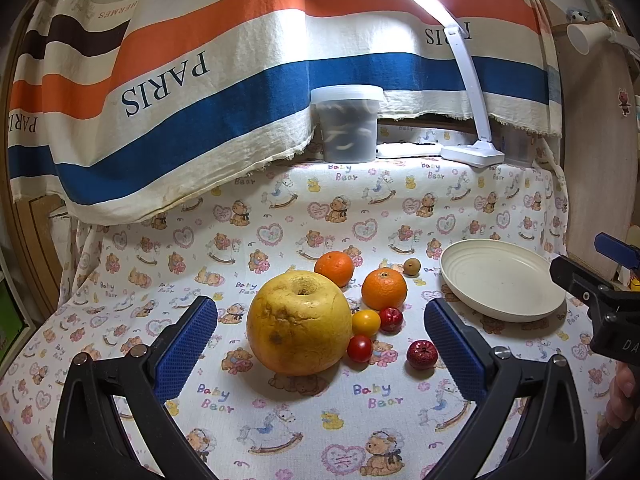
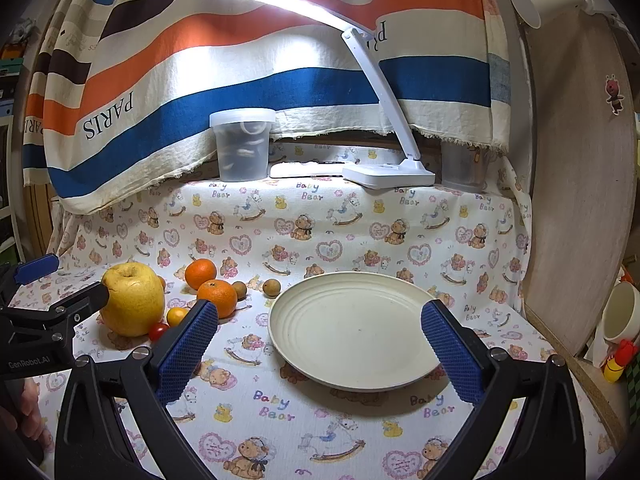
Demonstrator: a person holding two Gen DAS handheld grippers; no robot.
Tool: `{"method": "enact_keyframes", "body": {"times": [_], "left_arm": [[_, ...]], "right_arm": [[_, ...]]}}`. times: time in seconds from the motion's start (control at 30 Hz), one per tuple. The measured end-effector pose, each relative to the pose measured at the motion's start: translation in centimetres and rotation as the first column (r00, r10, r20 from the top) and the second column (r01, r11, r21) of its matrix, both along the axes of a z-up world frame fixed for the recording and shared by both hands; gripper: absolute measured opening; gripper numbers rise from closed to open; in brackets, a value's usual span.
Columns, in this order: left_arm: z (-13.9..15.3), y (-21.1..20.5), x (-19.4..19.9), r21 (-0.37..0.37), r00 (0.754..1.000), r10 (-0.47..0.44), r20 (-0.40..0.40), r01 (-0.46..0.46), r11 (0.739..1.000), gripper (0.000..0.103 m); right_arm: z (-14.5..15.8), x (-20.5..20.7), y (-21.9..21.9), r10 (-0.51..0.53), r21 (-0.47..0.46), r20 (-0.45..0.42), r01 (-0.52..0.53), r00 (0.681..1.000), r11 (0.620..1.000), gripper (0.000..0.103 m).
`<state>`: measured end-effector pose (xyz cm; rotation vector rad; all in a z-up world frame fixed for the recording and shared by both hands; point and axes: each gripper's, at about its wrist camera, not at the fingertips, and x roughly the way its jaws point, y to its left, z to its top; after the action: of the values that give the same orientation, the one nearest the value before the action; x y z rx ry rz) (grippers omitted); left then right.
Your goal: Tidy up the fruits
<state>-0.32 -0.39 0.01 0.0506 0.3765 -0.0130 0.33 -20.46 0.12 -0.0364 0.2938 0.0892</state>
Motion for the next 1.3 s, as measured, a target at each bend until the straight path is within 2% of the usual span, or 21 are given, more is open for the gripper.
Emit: {"method": "enact_keyframes", "body": {"times": [1.3], "left_arm": [[-0.01, -0.29, -0.13, 0.007, 1.000, -0.003, 0.007, 0.003, 1.000, 0.103]], "right_arm": [[-0.09, 0.06, 0.13, 0.014, -0.006, 0.003, -0.014, 1.000, 1.000, 0.103]]}}
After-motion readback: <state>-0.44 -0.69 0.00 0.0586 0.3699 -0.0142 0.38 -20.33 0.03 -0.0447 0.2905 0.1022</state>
